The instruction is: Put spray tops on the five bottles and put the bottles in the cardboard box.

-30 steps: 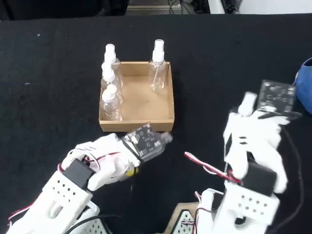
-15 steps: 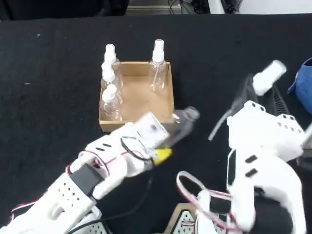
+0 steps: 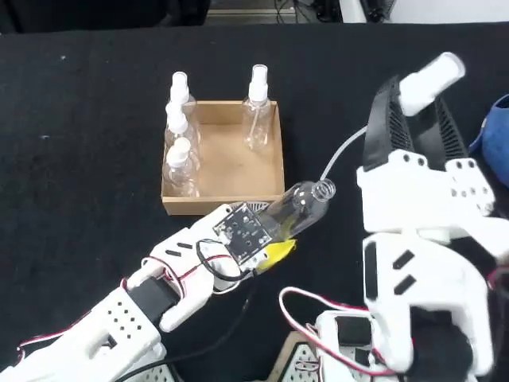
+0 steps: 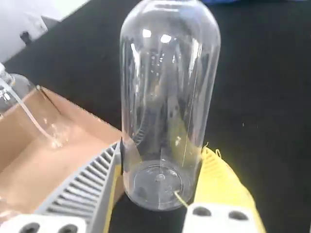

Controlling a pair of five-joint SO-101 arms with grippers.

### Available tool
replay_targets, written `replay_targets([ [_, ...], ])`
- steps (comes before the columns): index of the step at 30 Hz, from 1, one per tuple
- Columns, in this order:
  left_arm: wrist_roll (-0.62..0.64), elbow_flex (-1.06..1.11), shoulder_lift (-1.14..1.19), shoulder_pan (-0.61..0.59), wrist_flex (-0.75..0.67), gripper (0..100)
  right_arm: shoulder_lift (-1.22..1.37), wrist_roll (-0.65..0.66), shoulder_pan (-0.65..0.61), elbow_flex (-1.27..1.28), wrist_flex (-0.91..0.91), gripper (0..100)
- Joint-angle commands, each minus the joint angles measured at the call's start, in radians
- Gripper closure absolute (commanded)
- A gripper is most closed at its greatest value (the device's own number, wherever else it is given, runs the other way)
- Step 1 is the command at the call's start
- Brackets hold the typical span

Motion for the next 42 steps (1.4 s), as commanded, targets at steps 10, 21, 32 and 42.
replay_targets([
  [10, 0.089, -0.024, -0.021, 0.008, -0.041, 97, -0.007, -0.006, 0.028, 0.101, -0.126, 98.1],
  [21, 0.212, -0.024, -0.021, -0.008, -0.041, 97, -0.012, -0.006, 0.026, 0.111, -0.143, 98.1],
  [32, 0.212, -0.025, -0.021, -0.013, -0.043, 97, -0.016, -0.006, 0.021, 0.280, -0.285, 98.1],
  [42, 0.212, 0.010, -0.021, -0.016, -0.110, 97, -0.107, -0.011, -0.043, 0.280, -0.015, 98.1],
])
